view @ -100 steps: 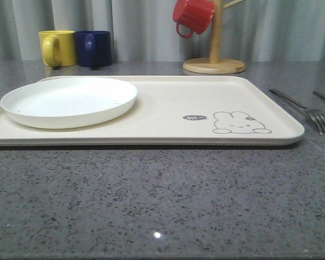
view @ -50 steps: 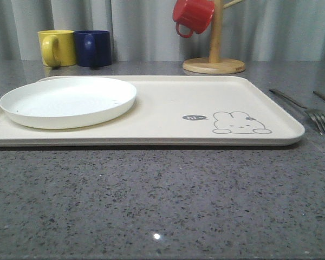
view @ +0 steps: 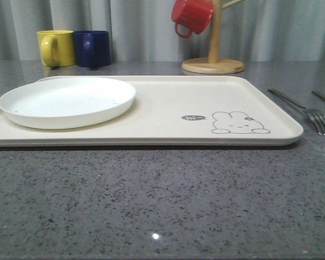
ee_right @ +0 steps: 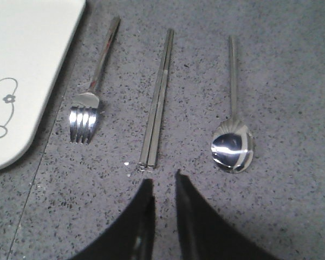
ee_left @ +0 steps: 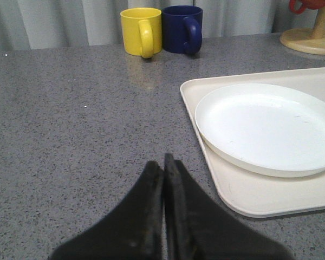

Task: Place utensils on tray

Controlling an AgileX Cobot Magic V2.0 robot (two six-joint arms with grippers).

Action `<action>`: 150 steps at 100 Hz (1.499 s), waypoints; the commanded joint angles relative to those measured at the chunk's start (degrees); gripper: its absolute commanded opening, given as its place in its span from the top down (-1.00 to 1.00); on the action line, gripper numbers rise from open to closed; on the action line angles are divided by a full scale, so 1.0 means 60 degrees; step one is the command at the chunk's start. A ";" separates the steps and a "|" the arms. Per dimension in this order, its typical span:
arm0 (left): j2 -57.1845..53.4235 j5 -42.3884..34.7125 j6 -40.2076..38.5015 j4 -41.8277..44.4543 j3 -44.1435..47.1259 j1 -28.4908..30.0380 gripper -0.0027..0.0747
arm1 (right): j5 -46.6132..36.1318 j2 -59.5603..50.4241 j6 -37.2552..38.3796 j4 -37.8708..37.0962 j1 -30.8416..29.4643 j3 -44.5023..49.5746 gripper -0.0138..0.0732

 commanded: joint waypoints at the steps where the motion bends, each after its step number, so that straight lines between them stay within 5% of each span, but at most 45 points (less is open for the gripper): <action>1: 0.0081 -0.0665 0.0020 -0.0019 -0.0238 -0.0049 0.98 | -0.0285 0.0991 -0.0079 -0.0013 -0.0007 -0.1022 -0.10; 9: 0.0081 -0.0665 0.0020 -0.0019 -0.0238 -0.0049 0.98 | -0.0102 0.1894 -0.0090 -0.0004 0.0058 -0.1789 -0.25; 58: 0.0081 -0.0665 0.0020 -0.0019 -0.0238 -0.0049 0.98 | 0.2761 0.7610 0.0122 0.0777 0.1288 -0.6450 -0.24; 102: 0.0081 -0.0665 0.0020 -0.0019 -0.0238 -0.0049 0.98 | 0.3483 0.9842 0.1561 0.0860 0.1288 -0.7989 -0.23; 126: 0.0081 -0.0665 0.0020 -0.0019 -0.0238 -0.0049 0.98 | 0.3522 1.0089 0.1667 0.0860 0.1288 -0.8027 0.17; 144: 0.0081 -0.0665 0.0020 -0.0019 -0.0238 -0.0049 0.98 | 0.3541 1.0089 0.1675 0.0872 0.1288 -0.8027 0.86; 150: 0.0081 -0.0665 0.0020 -0.0019 -0.0238 -0.0049 0.98 | 0.3503 1.0063 0.1675 0.0872 0.1288 -0.8034 0.81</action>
